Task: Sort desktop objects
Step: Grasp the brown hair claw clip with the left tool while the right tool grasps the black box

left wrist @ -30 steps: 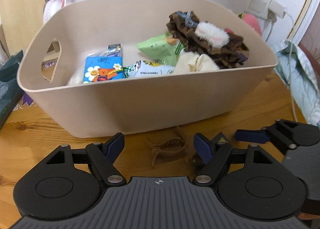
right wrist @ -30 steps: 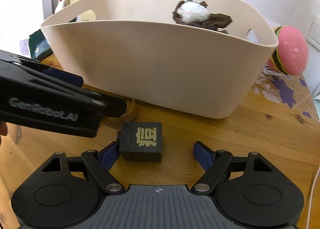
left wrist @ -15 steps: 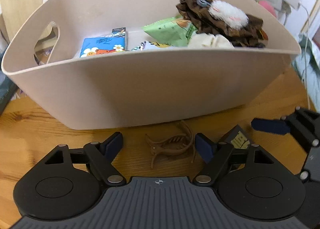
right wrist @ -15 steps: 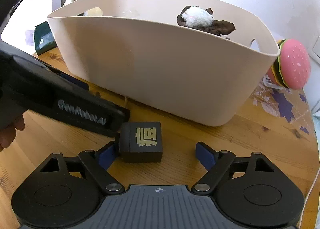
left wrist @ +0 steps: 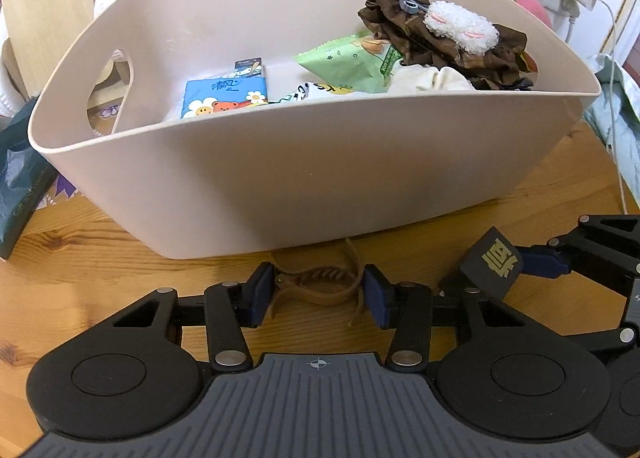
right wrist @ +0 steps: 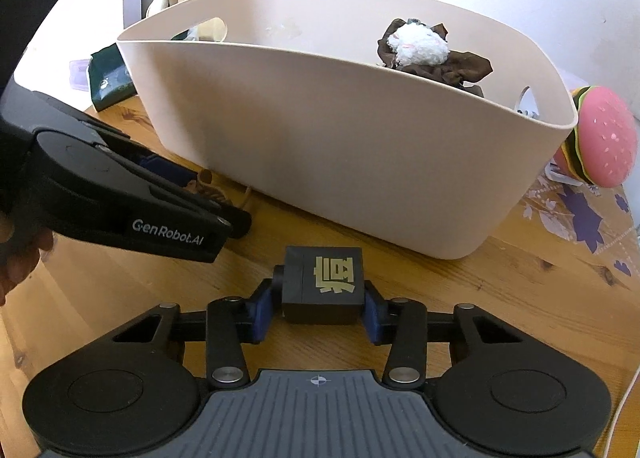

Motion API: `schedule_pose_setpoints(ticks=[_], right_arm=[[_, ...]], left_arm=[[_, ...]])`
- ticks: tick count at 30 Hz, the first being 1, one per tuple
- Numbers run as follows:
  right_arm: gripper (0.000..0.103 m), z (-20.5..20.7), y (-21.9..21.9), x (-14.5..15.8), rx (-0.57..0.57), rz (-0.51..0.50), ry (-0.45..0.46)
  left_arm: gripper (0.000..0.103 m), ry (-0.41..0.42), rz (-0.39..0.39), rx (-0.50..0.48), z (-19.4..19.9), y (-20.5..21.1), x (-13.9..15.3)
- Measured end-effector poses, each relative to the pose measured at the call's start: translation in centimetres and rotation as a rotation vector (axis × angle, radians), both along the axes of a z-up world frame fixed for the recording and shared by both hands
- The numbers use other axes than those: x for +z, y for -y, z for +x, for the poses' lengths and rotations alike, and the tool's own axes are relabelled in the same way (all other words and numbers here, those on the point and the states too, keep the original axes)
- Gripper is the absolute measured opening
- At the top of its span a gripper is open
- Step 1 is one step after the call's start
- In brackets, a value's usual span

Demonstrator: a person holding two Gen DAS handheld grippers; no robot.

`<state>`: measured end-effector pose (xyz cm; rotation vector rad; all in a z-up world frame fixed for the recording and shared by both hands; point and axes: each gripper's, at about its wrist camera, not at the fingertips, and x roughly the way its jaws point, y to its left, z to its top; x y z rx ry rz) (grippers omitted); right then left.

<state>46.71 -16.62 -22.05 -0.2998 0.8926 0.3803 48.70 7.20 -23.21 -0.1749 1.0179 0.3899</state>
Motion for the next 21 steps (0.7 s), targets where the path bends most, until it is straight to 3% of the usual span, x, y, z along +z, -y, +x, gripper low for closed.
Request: schedule_pose_setpoints(ticks=[4,14,21], right_arm=[[0.041,-0.7,0.4,0.0,0.0,-0.005,-0.008],[0.041,-2.1,-0.7,2.1,-0.01,0.0,0.012],[0.041,-7.4,-0.8,4.7,0.004,0.014,0.076]], left_arm=[[0.049,0.002,-0.029,-0.004,-0.4,0.1,0.2],[0.049,0.035,-0.011,-0.035,-1.7,1.0,2.0],[0.049,0.066,-0.049,-0.011,-2.7,-0.1,5.1]])
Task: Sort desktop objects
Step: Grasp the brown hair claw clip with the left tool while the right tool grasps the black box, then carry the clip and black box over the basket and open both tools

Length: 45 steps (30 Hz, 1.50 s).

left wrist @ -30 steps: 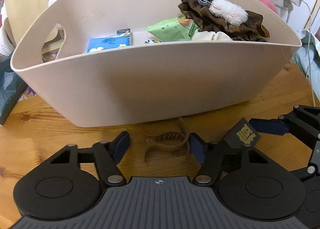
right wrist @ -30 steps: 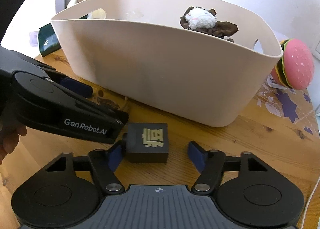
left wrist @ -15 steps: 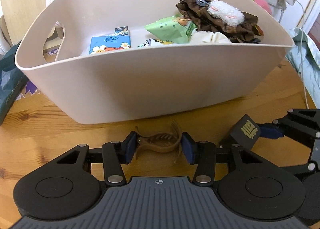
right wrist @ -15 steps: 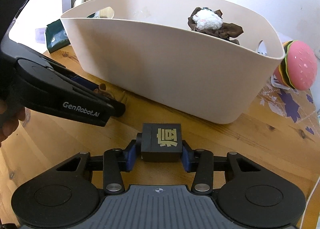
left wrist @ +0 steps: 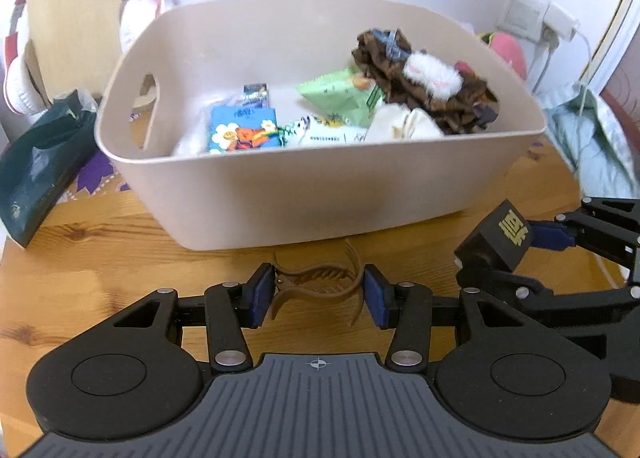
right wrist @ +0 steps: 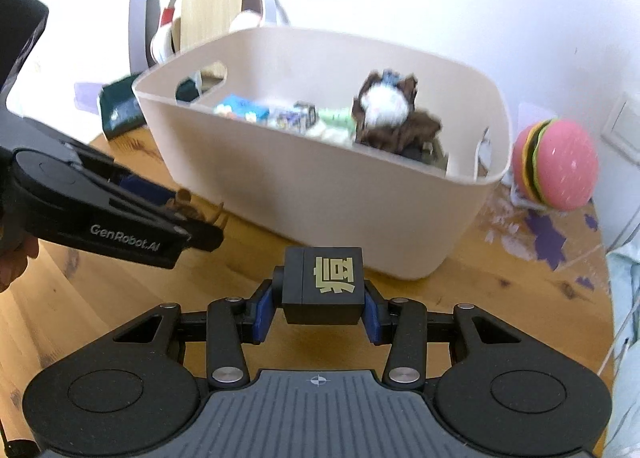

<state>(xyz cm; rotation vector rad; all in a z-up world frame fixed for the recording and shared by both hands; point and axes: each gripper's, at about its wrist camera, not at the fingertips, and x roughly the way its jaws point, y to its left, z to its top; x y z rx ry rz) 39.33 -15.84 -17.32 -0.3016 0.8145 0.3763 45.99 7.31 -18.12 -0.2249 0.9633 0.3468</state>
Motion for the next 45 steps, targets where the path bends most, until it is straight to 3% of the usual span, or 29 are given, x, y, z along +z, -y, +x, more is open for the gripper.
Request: schedule_pose_setpoints(ticks=[7,12,23,35,45], right_arm=[[0.041,3.9,0.1,3.3,0.045,-0.005,0.064],[0.042,4.5,-0.1,5.5,0.059,0.0,0.112],[0.042,5.4,-0.8,10.5,0.077,0.045,0.215],[0.042,7.0,-1.6,12.6,0.098,0.061,0.288],[0.042,11.0,-1.6,13.1,0.075,0.029,0.297]], left_arm=[[0.049,0.049,0.067,-0.036,-1.0,-0.3,2.9],[0.049,0.092,0.1,-0.034,-1.5,-1.2,5.1],[0.049,0.157,0.067,-0.054,-2.3,-2.1,8.2],[0.049,0.242,0.101,-0.049,-1.6,-3.5,12.2],[0.049,0.158,0.073,0.027,3.5,-6.1,12.1]])
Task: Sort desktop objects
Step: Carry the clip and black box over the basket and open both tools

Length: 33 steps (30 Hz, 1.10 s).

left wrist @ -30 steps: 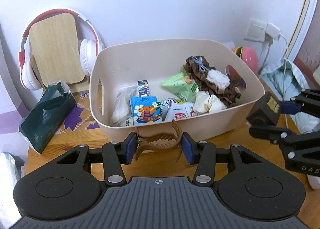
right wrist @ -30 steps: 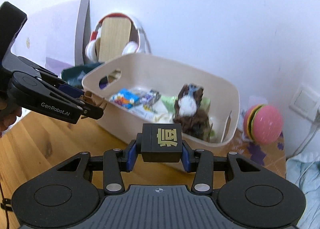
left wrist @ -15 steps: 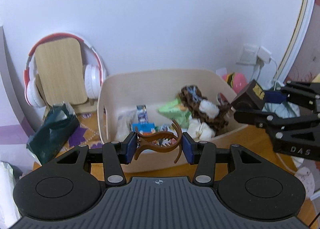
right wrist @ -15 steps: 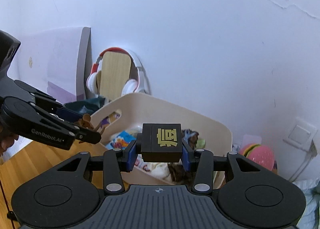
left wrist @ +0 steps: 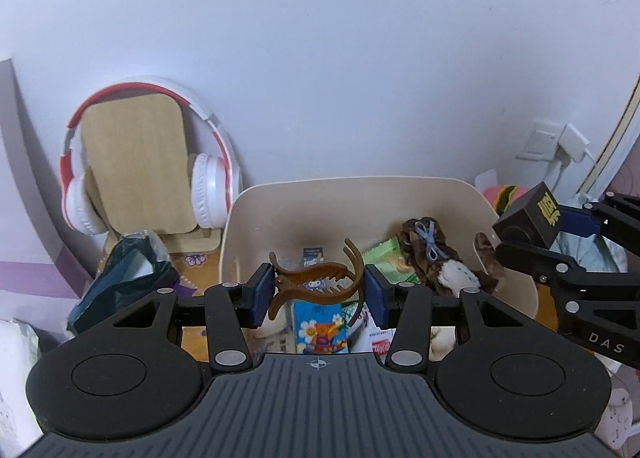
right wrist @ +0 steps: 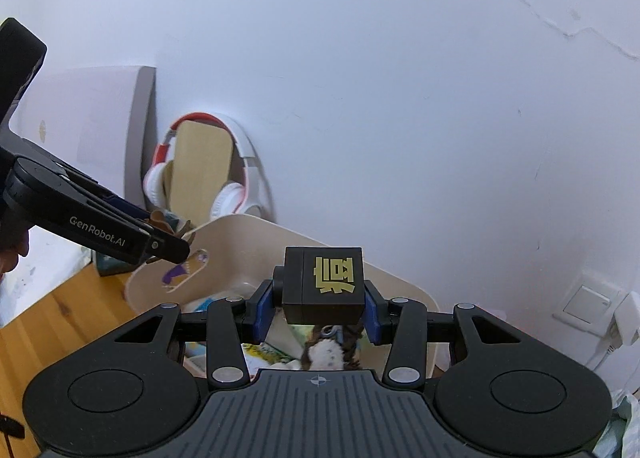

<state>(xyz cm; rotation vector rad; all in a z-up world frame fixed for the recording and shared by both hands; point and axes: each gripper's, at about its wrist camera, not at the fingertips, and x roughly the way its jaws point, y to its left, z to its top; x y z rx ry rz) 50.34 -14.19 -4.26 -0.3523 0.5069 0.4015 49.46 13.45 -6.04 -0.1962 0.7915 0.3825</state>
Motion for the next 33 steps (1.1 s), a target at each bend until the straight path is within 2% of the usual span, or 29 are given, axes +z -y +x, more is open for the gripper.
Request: schedule_pose_setpoints(ticks=[5,8,10,11,13,17,18,21,22,24,26,27,29,33], right_arm=[[0.042,2.8,0.1,-1.5,-0.031,0.01,-0.068],[0.042,3.8,-0.1,-2.9,-0.031,-0.01,-0.103],[0.042,4.4,-0.2,-3.9,-0.037,-0.017,-0.14],[0.042,4.7,-0.2,-4.3,-0.041,-0.022,-0.159],[0.042,5.1,-0.3,-5.0,-0.05,-0.029,-0.196],[0.042,5.9,0.0,-6.4,-0.084,-0.029,-0.266],[0.05,6.0,0.0,-6.5,-0.088,-0.026,-0.272],[0.055,6.1,0.2,-6.6,-0.103,-0.027,-0.276],[0.059,6.0,0.3,-6.5,-0.106,-0.027,-0.275],[0.074,6.0,0.4,-6.4,-0.113,-0.024,-0.271],[0.08,5.7,0.6,-6.1,-0.116,-0.011,-0.258],[0.086,5.6,0.7,-5.9,-0.116,-0.007,-0.256],[0.091,5.5,0.9,-5.7,-0.123,-0.005,-0.252],[0.091,5.2,1.3,-5.2,-0.131,0.006,-0.25]], left_arm=[[0.049,-0.085,-0.002,0.011,2.8,-0.5,-1.8],[0.049,-0.183,-0.01,0.04,4.2,-0.9,-3.7],[0.049,-0.222,-0.017,0.067,4.5,-1.3,-4.7],[0.049,-0.246,-0.035,0.028,4.7,-1.5,-5.3],[0.049,-0.289,-0.06,0.038,4.9,-1.7,-6.3],[0.05,-0.328,-0.073,0.031,4.5,-1.4,-7.3],[0.055,-0.332,-0.072,0.027,4.3,-1.2,-7.4],[0.077,-0.326,-0.053,0.015,3.9,-0.4,-7.4],[0.081,-0.321,-0.042,0.017,4.1,-0.2,-7.3],[0.084,-0.314,-0.029,0.017,4.1,-0.1,-7.4],[0.085,-0.314,-0.047,0.002,4.0,-0.1,-7.5],[0.085,-0.318,-0.049,-0.002,3.9,0.0,-7.6],[0.085,-0.331,-0.022,-0.007,3.8,0.4,-7.6],[0.085,-0.332,0.035,-0.022,3.5,1.3,-7.5]])
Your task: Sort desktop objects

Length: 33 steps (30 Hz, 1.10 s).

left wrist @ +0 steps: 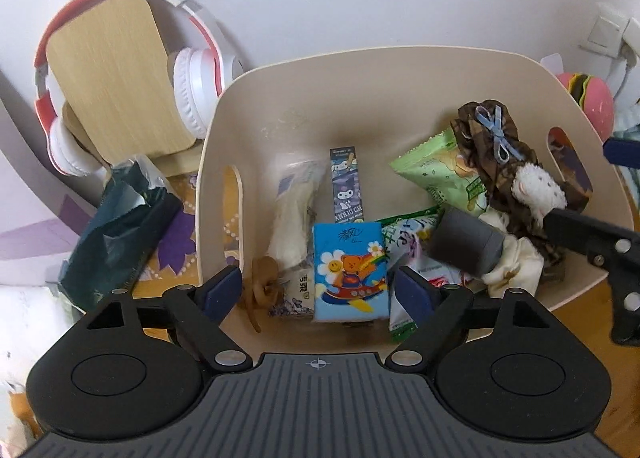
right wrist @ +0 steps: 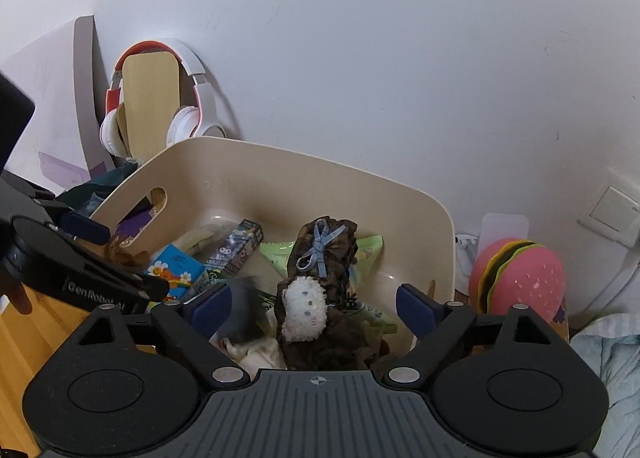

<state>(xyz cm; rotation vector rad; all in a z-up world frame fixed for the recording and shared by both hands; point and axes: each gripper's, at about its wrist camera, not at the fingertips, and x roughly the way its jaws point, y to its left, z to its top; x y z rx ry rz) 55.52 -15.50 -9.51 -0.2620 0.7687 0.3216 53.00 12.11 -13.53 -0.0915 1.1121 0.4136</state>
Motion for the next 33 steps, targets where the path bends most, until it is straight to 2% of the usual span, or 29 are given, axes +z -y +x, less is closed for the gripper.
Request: schedule_pose_setpoints(ticks=[2,3,4,10,12,18,25,33], right_arm=[[0.092,-0.2,0.2,0.3,-0.006,0.011,0.002],[0.092,-0.3,0.3,0.4,-0.006,0.015,0.0],[0.092,-0.4,0.3,0.5,-0.008,0.019,-0.001],[0.092,-1.5,0.3,1.3,-0.005,0.027,0.008],[0.098,-2.0,0.2,1.6,-0.003,0.03,0.01],[0.098,-3.3,0.4,2.6,-0.012,0.051,0.008],[0.103,-5.4,0.0,4.2,-0.02,0.065,0.015],[0.103,-9.2,-1.0,5.6,-0.026,0.063,0.018]], left_arm=[[0.085,0.001,0.013,0.002,-0.1,0.3,0.2],[0.085,0.004,0.004,-0.037,-0.1,0.4,0.4],[0.085,0.001,0.003,-0.037,-0.2,0.5,0.5],[0.085,0.008,0.029,0.013,-1.0,1.1,1.8],[0.085,0.012,0.003,0.012,-1.2,1.1,2.3],[0.085,0.047,-0.029,0.003,-2.8,1.8,4.0],[0.085,0.102,-0.047,0.022,-5.9,2.2,6.5],[0.088,0.158,-0.039,0.011,-10.6,3.3,9.2]])
